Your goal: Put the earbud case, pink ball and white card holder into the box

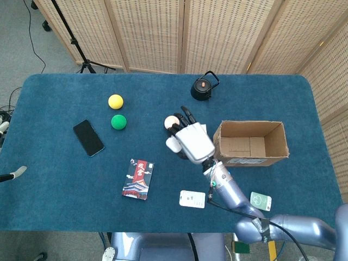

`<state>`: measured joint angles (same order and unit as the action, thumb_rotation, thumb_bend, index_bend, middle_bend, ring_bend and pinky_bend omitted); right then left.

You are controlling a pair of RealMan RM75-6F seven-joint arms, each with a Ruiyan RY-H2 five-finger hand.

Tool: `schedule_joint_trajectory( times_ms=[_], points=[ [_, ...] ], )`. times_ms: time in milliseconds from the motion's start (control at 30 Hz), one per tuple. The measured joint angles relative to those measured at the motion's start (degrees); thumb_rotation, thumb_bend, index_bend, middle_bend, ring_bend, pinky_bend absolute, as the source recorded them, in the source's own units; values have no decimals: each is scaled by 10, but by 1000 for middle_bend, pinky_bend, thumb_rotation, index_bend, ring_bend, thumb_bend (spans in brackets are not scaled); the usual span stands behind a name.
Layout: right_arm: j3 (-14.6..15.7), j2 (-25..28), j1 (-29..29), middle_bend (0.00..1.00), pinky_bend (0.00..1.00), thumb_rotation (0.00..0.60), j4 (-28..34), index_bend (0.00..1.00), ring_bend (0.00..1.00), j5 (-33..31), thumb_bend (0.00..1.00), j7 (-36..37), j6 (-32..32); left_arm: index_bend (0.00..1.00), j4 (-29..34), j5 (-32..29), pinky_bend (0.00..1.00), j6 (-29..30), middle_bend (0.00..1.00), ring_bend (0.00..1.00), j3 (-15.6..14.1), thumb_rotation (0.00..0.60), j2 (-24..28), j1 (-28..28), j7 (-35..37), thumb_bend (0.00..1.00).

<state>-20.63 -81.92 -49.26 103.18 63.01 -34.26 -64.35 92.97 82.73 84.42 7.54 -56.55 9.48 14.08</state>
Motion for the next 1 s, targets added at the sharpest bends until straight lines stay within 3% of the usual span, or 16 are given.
schedule_joint_trajectory(
  times_ms=[133, 267, 667, 733, 800, 900, 1000],
  points=[
    [-14, 73, 25, 471, 0, 600, 6, 538, 164, -11, 466, 18, -6, 0, 3, 2, 0, 0, 0, 0, -1, 600, 0, 0, -3, 0],
    [-10, 111, 52, 468, 0, 600, 1, 537, 164, -12, 466, 58, -5, 0, 6, 3, 0, -1, 0, 0, -1, 600, 0, 1, -6, 0],
    [57, 150, 112, 448, 0, 600, -66, 538, 164, 15, 466, 162, 25, 0, 15, 10, 0, -3, 0, 0, -4, 600, -2, 3, -21, 0],
    [63, 151, 116, 409, 0, 600, -73, 531, 159, 15, 452, 167, 33, 0, 15, 10, 0, -1, 0, 0, -4, 600, -2, 3, -20, 0],
    [67, 154, 117, 278, 0, 600, -73, 450, 97, 14, 365, 169, 40, 0, 15, 10, 0, 0, 0, 0, -3, 600, -2, 2, -20, 0],
    [72, 165, 117, 37, 0, 600, -68, 225, 0, 8, 122, 171, 56, 0, 14, 9, 0, -1, 0, 0, -3, 600, -1, 2, -19, 0],
    [75, 181, 116, 0, 0, 600, -53, 141, 0, -1, 14, 169, 67, 0, 14, 9, 0, -2, 0, 0, -3, 600, -1, 2, -19, 0]
  ],
)
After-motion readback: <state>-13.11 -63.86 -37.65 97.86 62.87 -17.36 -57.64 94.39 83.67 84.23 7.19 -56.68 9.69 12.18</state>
